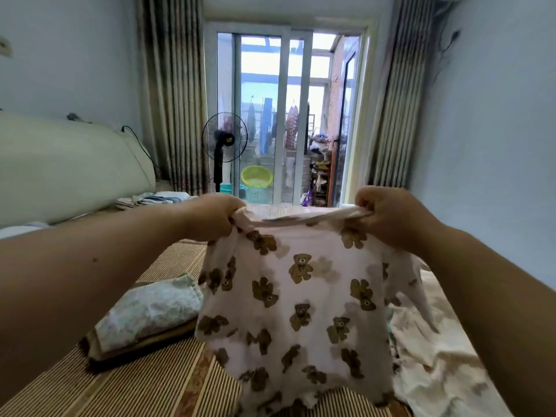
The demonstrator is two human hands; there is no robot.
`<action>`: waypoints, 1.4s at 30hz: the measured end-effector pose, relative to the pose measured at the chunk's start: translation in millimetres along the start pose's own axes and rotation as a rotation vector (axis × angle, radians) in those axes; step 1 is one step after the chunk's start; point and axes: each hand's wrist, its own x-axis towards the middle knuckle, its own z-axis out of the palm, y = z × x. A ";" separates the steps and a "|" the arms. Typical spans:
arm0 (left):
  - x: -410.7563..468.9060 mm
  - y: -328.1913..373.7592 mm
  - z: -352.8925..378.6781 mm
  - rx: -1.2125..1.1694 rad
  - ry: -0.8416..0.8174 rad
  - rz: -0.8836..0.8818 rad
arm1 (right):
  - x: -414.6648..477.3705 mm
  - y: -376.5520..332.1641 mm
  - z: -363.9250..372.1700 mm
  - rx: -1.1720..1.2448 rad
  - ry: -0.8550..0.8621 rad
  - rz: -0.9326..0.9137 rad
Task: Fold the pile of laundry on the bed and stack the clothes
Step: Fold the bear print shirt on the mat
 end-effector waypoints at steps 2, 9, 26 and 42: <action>-5.3 -0.3 -5.6 -0.012 0.011 -0.007 | 1.5 0.3 -3.9 -0.011 0.027 0.026; -34.9 37.8 8.8 -0.494 -0.063 0.070 | -0.4 -20.8 13.1 0.473 0.089 0.239; -34.5 66.6 37.9 -1.059 -0.076 0.054 | -41.3 -81.6 49.2 0.873 -0.338 0.414; -44.1 -6.0 -31.4 -0.589 0.227 -0.038 | -6.8 -44.0 -6.9 0.995 0.223 0.499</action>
